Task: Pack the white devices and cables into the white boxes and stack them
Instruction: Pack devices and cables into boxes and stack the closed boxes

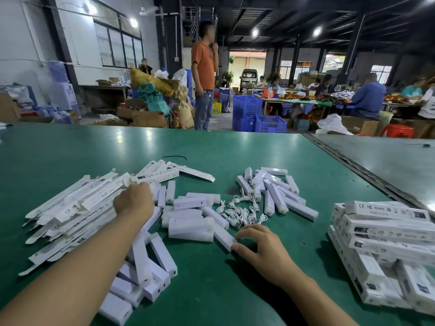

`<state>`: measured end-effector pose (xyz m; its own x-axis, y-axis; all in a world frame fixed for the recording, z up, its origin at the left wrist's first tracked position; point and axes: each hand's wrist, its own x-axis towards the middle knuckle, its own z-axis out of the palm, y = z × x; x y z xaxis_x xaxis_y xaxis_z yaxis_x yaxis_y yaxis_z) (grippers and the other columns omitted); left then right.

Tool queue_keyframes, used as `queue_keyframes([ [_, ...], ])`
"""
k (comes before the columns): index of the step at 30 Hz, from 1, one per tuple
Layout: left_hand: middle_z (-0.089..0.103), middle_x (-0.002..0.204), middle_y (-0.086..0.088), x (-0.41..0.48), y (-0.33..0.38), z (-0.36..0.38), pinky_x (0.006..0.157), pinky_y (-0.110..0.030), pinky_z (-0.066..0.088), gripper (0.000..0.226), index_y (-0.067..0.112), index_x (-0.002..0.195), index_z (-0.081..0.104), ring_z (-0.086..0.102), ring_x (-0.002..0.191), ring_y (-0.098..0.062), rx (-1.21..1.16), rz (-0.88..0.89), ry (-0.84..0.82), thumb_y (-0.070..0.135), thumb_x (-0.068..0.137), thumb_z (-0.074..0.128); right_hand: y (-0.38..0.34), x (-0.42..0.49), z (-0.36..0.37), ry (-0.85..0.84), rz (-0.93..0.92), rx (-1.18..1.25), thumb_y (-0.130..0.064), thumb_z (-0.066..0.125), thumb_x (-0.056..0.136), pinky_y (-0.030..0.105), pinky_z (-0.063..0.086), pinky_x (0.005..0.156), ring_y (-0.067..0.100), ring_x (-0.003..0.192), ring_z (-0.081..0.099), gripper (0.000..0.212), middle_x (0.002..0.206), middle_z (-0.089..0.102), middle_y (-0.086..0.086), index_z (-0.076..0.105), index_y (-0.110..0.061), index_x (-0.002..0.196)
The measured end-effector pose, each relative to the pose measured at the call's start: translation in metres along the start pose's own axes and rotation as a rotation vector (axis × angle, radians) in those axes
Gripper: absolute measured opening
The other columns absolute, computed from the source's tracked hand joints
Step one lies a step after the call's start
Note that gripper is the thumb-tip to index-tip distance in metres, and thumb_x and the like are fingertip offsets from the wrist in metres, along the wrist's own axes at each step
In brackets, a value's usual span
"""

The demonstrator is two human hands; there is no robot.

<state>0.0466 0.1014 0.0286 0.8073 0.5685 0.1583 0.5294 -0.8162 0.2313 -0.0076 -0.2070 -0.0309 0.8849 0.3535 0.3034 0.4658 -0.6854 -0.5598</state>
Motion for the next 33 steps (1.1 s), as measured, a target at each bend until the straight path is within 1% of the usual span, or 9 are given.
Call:
queue_keyframes([
  [3, 0.061, 0.097, -0.009, -0.006, 0.025, -0.015, 0.066, -0.035, 0.040, 0.020, 0.014, 0.120, 0.051, 0.050, 0.080, -0.029, -0.065, 0.172, 0.111, 0.023, 0.102, 0.045, -0.003, 0.000, 0.000, 0.062, -0.002, -0.012, -0.043, 0.067, 0.089, 0.006, 0.031, 0.090, 0.001, 0.109, 0.050, 0.027, 0.111, 0.057, -0.016, 0.071, -0.024, 0.109],
  [7, 0.066, 0.109, -0.011, -0.020, 0.058, -0.030, 0.072, -0.035, 0.043, 0.032, 0.018, 0.124, 0.057, 0.055, 0.088, -0.031, -0.458, 0.229, 0.118, 0.035, 0.098, 0.049, -0.010, -0.001, 0.002, 0.124, 0.008, 0.045, -0.032, 0.069, 0.089, 0.003, 0.036, 0.085, -0.004, 0.099, 0.054, 0.017, 0.105, 0.061, -0.018, 0.072, -0.022, 0.103],
  [9, 0.068, 0.106, -0.003, -0.034, 0.071, -0.032, 0.072, -0.032, 0.042, 0.040, 0.020, 0.116, 0.066, 0.058, 0.089, -0.026, -0.682, 0.245, 0.028, 0.051, 0.094, 0.055, -0.018, -0.002, 0.003, 0.139, 0.079, 0.224, -0.026, 0.071, 0.089, 0.007, 0.044, 0.074, -0.003, 0.088, 0.061, 0.006, 0.093, 0.068, -0.015, 0.072, -0.024, 0.095],
  [12, 0.057, 0.076, 0.004, -0.071, 0.084, -0.034, 0.056, -0.025, 0.039, 0.062, 0.015, 0.099, 0.070, 0.049, 0.055, -0.012, -1.172, 0.282, -0.327, 0.071, 0.074, 0.066, -0.032, -0.004, 0.008, 0.078, 0.177, 0.579, -0.018, 0.066, 0.092, 0.020, 0.053, 0.069, 0.010, 0.079, 0.069, 0.006, 0.083, 0.073, -0.005, 0.071, -0.019, 0.096],
  [16, 0.051, 0.067, 0.001, -0.113, 0.093, -0.016, 0.039, -0.021, 0.036, 0.050, 0.012, 0.086, 0.058, 0.038, 0.044, -0.009, -1.586, 0.283, -0.610, 0.053, 0.067, 0.079, -0.045, -0.007, 0.011, -0.168, 0.246, 1.035, -0.031, 0.052, 0.098, 0.034, 0.056, 0.079, 0.023, 0.088, 0.069, 0.029, 0.100, 0.072, 0.006, 0.063, -0.011, 0.117],
  [19, 0.063, 0.064, 0.001, -0.133, 0.093, -0.002, 0.044, -0.026, 0.048, 0.034, 0.010, 0.101, 0.055, 0.053, 0.047, -0.013, -1.687, 0.210, -0.507, 0.032, 0.085, 0.076, -0.048, -0.011, 0.011, -0.302, 0.246, 1.224, -0.044, 0.054, 0.094, 0.043, 0.054, 0.083, 0.033, 0.089, 0.065, 0.041, 0.104, 0.067, 0.016, 0.065, -0.012, 0.118],
  [22, 0.074, 0.079, -0.003, -0.136, 0.090, 0.002, 0.051, -0.030, 0.055, 0.026, 0.008, 0.111, 0.053, 0.065, 0.055, -0.020, -1.762, 0.140, -0.432, 0.018, 0.092, 0.068, -0.043, -0.011, 0.006, -0.349, 0.209, 1.177, -0.036, 0.060, 0.092, 0.041, 0.056, 0.075, 0.032, 0.083, 0.068, 0.035, 0.102, 0.068, 0.017, 0.066, -0.010, 0.115],
  [26, 0.075, 0.102, -0.014, -0.140, 0.088, 0.000, 0.061, -0.037, 0.060, 0.026, 0.003, 0.117, 0.052, 0.073, 0.072, -0.029, -1.839, 0.204, -0.471, 0.016, 0.096, 0.059, -0.041, -0.011, 0.000, -0.341, 0.180, 1.082, -0.026, 0.073, 0.085, 0.035, 0.055, 0.067, 0.029, 0.077, 0.070, 0.022, 0.089, 0.072, 0.013, 0.073, -0.011, 0.101],
  [33, 0.075, 0.105, -0.011, -0.139, 0.090, 0.010, 0.063, -0.035, 0.059, 0.017, 0.010, 0.116, 0.055, 0.075, 0.082, -0.033, -1.937, 0.153, -0.526, 0.016, 0.104, 0.044, -0.040, -0.009, -0.002, -0.280, 0.193, 1.114, -0.011, 0.073, 0.084, 0.035, 0.058, 0.059, 0.026, 0.062, 0.066, 0.015, 0.081, 0.068, 0.019, 0.073, -0.001, 0.095],
])
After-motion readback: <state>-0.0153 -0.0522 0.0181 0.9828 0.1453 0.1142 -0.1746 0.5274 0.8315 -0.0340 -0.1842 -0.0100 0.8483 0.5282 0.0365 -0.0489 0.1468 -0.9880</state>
